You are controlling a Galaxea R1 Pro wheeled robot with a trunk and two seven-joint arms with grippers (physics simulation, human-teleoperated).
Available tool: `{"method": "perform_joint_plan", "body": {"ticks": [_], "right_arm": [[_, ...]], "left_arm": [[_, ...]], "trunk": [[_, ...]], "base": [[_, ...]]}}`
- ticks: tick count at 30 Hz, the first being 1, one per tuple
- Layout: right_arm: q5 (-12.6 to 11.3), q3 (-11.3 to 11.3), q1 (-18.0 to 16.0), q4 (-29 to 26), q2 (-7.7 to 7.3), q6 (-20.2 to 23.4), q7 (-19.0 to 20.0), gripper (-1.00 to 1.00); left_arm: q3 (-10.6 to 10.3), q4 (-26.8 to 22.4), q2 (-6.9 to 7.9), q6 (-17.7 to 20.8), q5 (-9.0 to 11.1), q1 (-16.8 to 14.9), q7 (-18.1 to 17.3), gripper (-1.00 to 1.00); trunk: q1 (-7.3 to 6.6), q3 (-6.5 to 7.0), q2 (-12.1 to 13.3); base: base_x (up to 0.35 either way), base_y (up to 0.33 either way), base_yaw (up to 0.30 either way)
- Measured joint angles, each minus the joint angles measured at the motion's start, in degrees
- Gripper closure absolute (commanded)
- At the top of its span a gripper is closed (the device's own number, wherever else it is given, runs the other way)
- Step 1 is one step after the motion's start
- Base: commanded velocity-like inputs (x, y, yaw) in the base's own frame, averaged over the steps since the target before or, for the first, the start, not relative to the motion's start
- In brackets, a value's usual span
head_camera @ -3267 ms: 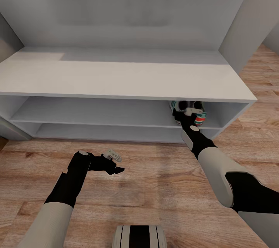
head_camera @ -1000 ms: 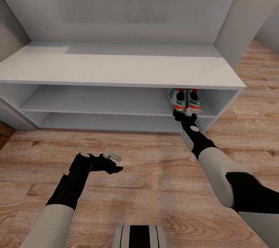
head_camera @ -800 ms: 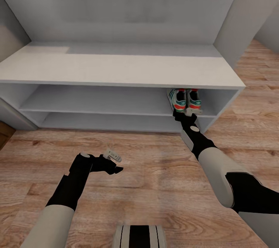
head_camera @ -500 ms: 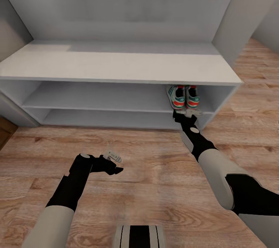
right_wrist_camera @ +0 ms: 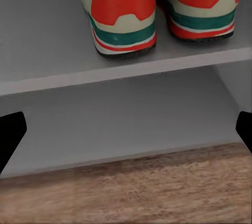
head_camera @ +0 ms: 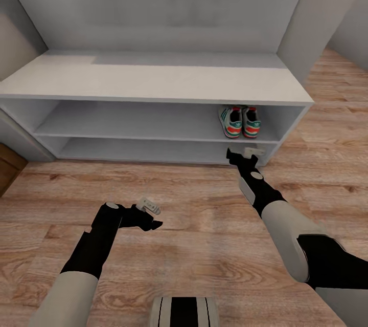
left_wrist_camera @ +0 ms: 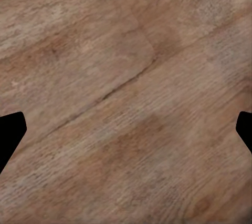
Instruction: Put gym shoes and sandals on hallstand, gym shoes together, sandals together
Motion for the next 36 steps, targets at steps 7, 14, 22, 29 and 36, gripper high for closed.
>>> {"method": "perform_joint_plan", "body": {"ticks": [7,14,22,29,36], "right_arm": [[0.03,0.02,3.23,-3.51,-0.03,0.05,2.29,-1.0],[0.9,0.1,6.75,-5.05,-1.89,0.14,10.19,-1.0],[1.35,-0.28,12.65,-7.17,-5.35,0.25,22.99,-1.0],[1.86,-0.27,21.7,-15.54,-6.62,0.46,27.94,-1.0],[1.97,-0.52,34.6,-31.07,-8.3,1.04,29.4,-1.0]], "left_arm": [[-0.11,-0.62,-0.05,-0.13,0.11,0.01,-0.14,-1.0],[-0.15,-1.05,-0.05,-0.95,0.25,0.01,-0.45,-1.0],[-0.12,-0.95,-0.07,-4.49,1.29,0.01,-0.58,-1.0],[-0.18,-0.94,-0.15,-6.25,4.19,0.01,-0.66,-1.0],[-0.19,-0.91,-0.8,-8.06,5.52,0.01,-0.67,-1.0]], "trunk": [[0.0,0.0,0.0],[0.0,0.0,0.0],[0.0,0.0,0.0],[0.0,0.0,0.0],[0.0,0.0,0.0]], "base": [[-0.015,0.0,0.0],[-0.004,0.0,0.0],[-0.001,0.0,0.0],[0.0,0.0,0.0],[0.0,0.0,0.0]]}}
